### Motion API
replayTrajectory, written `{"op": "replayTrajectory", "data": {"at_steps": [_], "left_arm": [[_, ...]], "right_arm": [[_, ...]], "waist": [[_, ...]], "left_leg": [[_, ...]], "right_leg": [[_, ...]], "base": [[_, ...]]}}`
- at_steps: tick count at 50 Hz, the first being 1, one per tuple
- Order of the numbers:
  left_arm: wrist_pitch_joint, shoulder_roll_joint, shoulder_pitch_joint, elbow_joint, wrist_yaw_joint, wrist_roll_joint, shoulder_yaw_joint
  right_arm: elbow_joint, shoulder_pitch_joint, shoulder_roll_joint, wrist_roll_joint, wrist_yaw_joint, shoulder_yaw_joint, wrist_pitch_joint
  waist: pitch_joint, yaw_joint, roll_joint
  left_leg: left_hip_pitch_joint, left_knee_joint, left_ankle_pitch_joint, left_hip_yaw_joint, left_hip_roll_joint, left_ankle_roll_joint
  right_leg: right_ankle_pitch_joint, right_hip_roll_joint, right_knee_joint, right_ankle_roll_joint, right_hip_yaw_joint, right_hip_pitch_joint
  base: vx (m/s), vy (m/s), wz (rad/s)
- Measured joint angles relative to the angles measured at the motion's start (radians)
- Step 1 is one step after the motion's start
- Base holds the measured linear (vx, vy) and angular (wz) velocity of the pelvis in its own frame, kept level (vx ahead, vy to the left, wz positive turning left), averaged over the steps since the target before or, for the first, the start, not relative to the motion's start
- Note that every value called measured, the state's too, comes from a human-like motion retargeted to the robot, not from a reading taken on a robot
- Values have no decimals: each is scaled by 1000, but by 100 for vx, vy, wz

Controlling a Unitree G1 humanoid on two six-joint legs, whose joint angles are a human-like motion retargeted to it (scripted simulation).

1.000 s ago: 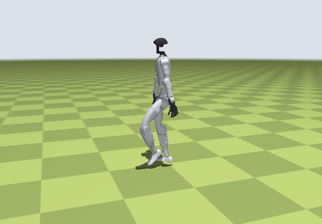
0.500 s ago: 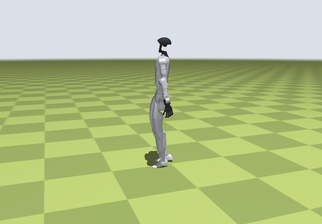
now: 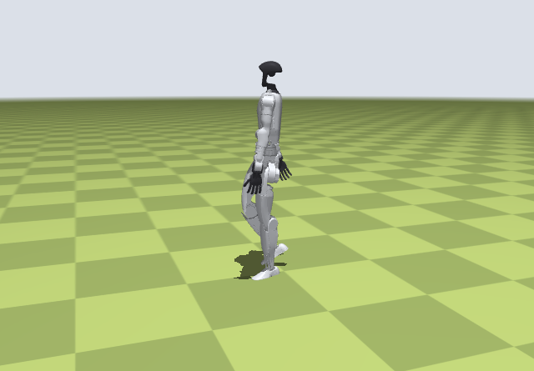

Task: In place motions

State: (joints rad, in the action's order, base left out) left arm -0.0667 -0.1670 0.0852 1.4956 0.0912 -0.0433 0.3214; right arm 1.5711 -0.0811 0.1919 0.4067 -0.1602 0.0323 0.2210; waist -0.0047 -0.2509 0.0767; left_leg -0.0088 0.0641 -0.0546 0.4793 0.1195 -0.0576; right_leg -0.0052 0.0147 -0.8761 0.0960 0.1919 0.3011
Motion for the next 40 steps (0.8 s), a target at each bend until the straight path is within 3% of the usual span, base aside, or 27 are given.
{"op": "replayTrajectory", "data": {"at_steps": [2,3,5,7,8,10,13,17,20,25,28,29,32,34,37,40], "left_arm": [[3,17,-42,51,-6,-5,19],[0,23,-67,72,-4,-7,29],[-11,23,-119,121,9,-15,56],[-33,16,-119,177,10,-35,68],[-38,17,-102,198,-5,-33,62],[-22,16,-80,202,-34,12,49],[-18,5,-89,176,9,59,36],[-39,29,-120,156,20,25,101],[-18,49,-163,130,7,63,92],[-12,60,-171,115,-3,52,101],[-2,59,-180,129,-30,52,93],[-2,61,-183,133,-34,50,94],[-14,71,-175,136,-40,36,100],[-18,75,-145,115,-52,30,91],[-7,71,-101,61,-48,29,20],[-19,61,-79,29,8,-3,-17]], "right_arm": [[-50,23,-14,-7,12,8,-10],[-75,34,-19,-11,19,15,-17],[-122,51,-32,-15,24,40,-29],[-166,99,-49,-20,-1,25,-31],[-199,128,-57,-26,-13,-5,-28],[-276,181,-56,-56,-38,-24,-42],[-386,229,-28,-75,-104,16,-69],[-450,235,-34,-20,-62,35,-88],[-443,202,-29,-42,-18,40,-107],[-360,158,-43,-42,-56,37,-91],[-270,118,-45,-11,-46,40,-86],[-233,104,-43,7,-32,46,-88],[-124,66,-42,66,29,64,-85],[-63,53,-45,72,68,72,-84],[8,29,-30,33,68,84,-102],[61,3,-24,28,20,103,-78]], "waist": [[10,-6,-16],[4,-1,-22],[-21,37,-61],[-75,79,-86],[-73,69,-72],[-17,106,-84],[58,160,-124],[31,116,-117],[-5,112,-97],[-10,117,-76],[-47,126,-49],[-68,114,-35],[-133,37,6],[-128,41,-3],[-99,80,-15],[-117,190,-21]], "left_leg": [[13,40,-22,-36,-15,0],[10,65,-30,-43,-19,2],[-5,150,-6,-10,-44,4],[-181,365,132,-9,-42,0],[-303,479,216,-94,-31,7],[-418,620,300,-116,-21,-29],[-475,771,214,-92,9,-36],[-525,822,187,-107,-5,-56],[-473,746,191,-121,-17,-52],[-236,381,224,-129,-83,-18],[-111,172,-10,-84,-90,11],[-89,114,-38,-53,-86,9],[-72,-26,-4,-47,-95,18],[-69,-73,30,-58,-115,28],[-42,-100,39,-18,-128,25],[-37,-98,24,62,-119,17]], "right_leg": [[-2,23,365,8,16,-222],[-159,26,493,2,29,-298],[-235,-6,708,-130,128,-392],[-179,-58,794,-87,144,-376],[-155,-61,809,-75,190,-344],[-121,-63,844,-85,228,-337],[-112,-75,846,-112,189,-354],[-114,-95,839,-108,209,-340],[-116,-84,844,-108,219,-337],[-125,-55,843,-108,202,-351],[-133,-23,845,-105,180,-352],[-135,-14,848,-102,183,-349],[-138,-3,858,-90,232,-321],[-137,-17,852,-87,228,-311],[-136,-20,850,-90,221,-321],[-141,15,868,-107,114,-332]], "base": [[10,-10,32],[12,-12,-9],[8,-15,-64],[-29,-13,34],[-59,-12,139],[-63,-11,60],[-24,-2,-47],[3,0,26],[12,2,14],[7,-1,-21],[21,0,-39],[27,3,2],[12,4,67],[-12,9,5],[-3,10,-22],[10,5,-152]]}}
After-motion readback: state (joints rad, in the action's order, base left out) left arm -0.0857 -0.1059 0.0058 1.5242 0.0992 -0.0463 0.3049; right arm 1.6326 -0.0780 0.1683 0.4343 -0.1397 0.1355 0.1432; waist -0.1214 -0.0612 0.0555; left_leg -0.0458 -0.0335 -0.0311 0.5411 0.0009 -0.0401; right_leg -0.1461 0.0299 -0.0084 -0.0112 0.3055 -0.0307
